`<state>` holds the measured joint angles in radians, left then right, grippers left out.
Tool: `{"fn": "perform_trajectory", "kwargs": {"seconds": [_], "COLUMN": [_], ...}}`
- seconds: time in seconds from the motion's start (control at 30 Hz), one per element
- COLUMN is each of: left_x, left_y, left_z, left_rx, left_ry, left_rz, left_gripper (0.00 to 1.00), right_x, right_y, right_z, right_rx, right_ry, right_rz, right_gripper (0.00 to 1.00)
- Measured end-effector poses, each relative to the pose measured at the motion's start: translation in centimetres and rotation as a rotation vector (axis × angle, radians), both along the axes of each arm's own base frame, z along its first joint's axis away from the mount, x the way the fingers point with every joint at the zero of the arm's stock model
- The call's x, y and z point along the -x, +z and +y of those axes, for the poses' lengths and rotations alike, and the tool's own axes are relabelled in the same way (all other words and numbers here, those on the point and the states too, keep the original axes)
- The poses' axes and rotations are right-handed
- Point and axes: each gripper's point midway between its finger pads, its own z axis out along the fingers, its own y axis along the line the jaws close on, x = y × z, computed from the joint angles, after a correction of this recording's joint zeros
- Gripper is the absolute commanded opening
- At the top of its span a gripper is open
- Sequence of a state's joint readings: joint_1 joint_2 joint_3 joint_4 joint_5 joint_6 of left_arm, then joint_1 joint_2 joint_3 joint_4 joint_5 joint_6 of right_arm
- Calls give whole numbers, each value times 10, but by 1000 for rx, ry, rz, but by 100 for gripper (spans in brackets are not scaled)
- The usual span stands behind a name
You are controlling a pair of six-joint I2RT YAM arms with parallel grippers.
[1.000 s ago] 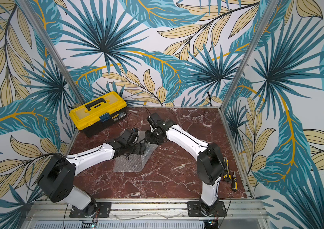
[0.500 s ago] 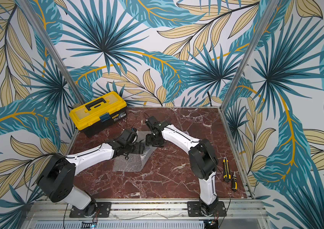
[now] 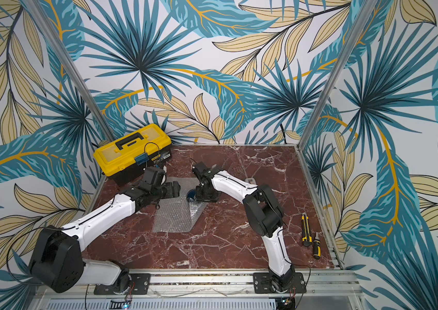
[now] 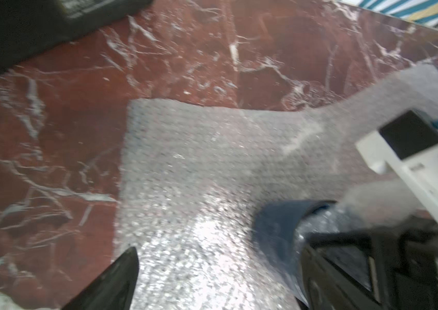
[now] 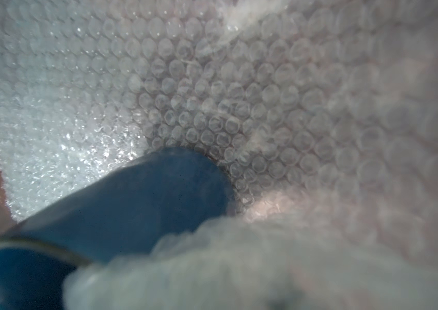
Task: Wrap mugs in bubble wrap
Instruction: Wrap the mug in bubble wrap.
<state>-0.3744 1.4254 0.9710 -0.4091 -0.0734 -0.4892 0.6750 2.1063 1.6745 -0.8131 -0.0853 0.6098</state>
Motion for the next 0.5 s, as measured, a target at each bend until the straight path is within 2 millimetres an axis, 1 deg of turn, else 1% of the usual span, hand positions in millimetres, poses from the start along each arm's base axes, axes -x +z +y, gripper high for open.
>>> {"fn": "perform_trajectory", "kwargs": {"seconds": [0.03,0.1,0.23,0.33,0.5], "left_x": [-5,-18,-38,-51,-77], "left_y": [-6,-25,-56,-67,-69], "left_z": [8,26,46,50,44], "left_rx": [-12,-42,-68,-68,-51], "left_ry": [21,63,99,100,73], "left_rz": [23,95,199,238,231], "left_gripper": [84,80,76,70,67], "right_x": [0,0,-1,-1,-1], "right_y": [-2,-3,-3,-4,-5], "right_z": [0,0,2,2,3], "right_rx": [4,9,17,25,29], "right_ry": [4,14,30,42,52], "right_rz": [2,2,5,6,6], "right_gripper": [50,49,48,47,47]}}
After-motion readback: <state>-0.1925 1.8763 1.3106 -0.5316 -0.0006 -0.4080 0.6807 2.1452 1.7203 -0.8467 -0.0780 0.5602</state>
